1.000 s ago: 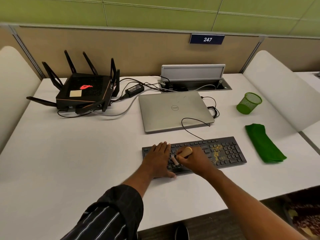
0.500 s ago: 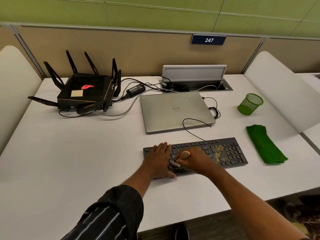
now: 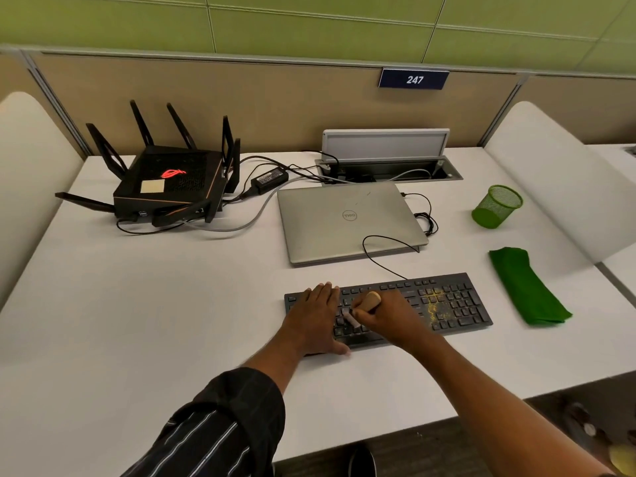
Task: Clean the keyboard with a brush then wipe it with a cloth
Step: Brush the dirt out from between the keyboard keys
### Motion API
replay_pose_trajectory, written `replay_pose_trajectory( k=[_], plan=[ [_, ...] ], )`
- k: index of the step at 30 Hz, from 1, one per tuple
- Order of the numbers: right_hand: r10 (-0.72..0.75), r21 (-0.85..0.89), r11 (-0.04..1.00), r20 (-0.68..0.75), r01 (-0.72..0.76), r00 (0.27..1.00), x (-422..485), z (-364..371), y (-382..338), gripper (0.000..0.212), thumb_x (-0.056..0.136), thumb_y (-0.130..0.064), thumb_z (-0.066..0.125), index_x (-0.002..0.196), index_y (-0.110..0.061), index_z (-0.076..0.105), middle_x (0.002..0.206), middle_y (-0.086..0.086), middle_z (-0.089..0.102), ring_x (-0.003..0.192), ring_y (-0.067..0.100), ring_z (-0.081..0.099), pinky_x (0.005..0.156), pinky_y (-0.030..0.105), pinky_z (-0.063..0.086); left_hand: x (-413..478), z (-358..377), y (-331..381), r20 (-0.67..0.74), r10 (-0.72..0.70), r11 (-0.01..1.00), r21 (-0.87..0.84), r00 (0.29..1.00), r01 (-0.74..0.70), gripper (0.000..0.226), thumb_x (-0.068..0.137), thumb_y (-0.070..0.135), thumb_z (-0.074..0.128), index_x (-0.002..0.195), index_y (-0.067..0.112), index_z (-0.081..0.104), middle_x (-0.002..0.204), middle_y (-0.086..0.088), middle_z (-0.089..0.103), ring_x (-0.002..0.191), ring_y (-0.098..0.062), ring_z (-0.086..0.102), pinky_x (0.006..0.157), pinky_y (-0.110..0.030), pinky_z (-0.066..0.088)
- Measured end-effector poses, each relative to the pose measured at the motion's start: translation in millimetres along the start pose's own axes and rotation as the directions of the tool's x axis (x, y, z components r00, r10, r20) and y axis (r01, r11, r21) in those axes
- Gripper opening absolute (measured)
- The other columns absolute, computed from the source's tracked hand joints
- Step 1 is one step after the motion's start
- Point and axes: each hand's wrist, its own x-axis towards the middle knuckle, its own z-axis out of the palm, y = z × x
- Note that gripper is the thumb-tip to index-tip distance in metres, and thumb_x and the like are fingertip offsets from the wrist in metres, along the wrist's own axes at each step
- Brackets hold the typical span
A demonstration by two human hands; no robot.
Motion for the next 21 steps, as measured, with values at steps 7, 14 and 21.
replay_pose_trajectory(
  k=[7, 14, 21],
  plan=[
    [0.056, 0.003, 0.998, 0.074, -0.056, 0.996, 1.1, 4.0, 2.5, 0.011, 0.084, -0.013, 0.066, 0.074, -0.016, 0.07, 0.064, -0.002, 0.068, 0.056, 0.005, 0.063, 0.052, 0.018, 0.05, -0.9, -1.6, 0.7, 0.012, -0.005, 1.0, 0.0, 1.0, 0.005, 0.131, 0.075, 0.076, 0.068, 0.161, 0.008, -0.004, 0.17, -0.014, -0.002, 0.157, -0.028, -0.002, 0.127, -0.046, 0.005],
    [0.056, -0.001, 0.998, 0.049, -0.056, 0.997, 3.6, 3.1, 6.1, 0.007, 0.083, -0.015, 0.069, 0.077, -0.016, 0.071, 0.066, -0.003, 0.069, 0.06, 0.008, 0.066, 0.057, 0.025, 0.056, -2.2, -2.1, -0.9, 0.017, -0.004, 1.0, -0.001, 1.0, 0.004, 0.132, 0.075, 0.075, 0.07, 0.161, 0.008, -0.003, 0.17, -0.015, -0.001, 0.157, -0.029, 0.0, 0.127, -0.046, 0.006],
    [-0.056, 0.046, 0.998, 0.082, 0.052, 0.995, 3.1, 3.0, -7.5, 0.008, 0.087, -0.013, 0.068, 0.088, -0.013, 0.076, 0.078, -0.001, 0.074, 0.068, 0.008, 0.067, 0.06, 0.02, 0.052, -5.4, -1.6, -5.4, 0.018, -0.01, 1.0, -0.003, 1.0, 0.01, 0.132, 0.075, 0.074, 0.071, 0.161, 0.008, -0.003, 0.17, -0.014, -0.001, 0.157, -0.029, -0.001, 0.127, -0.045, 0.004]
  ],
)
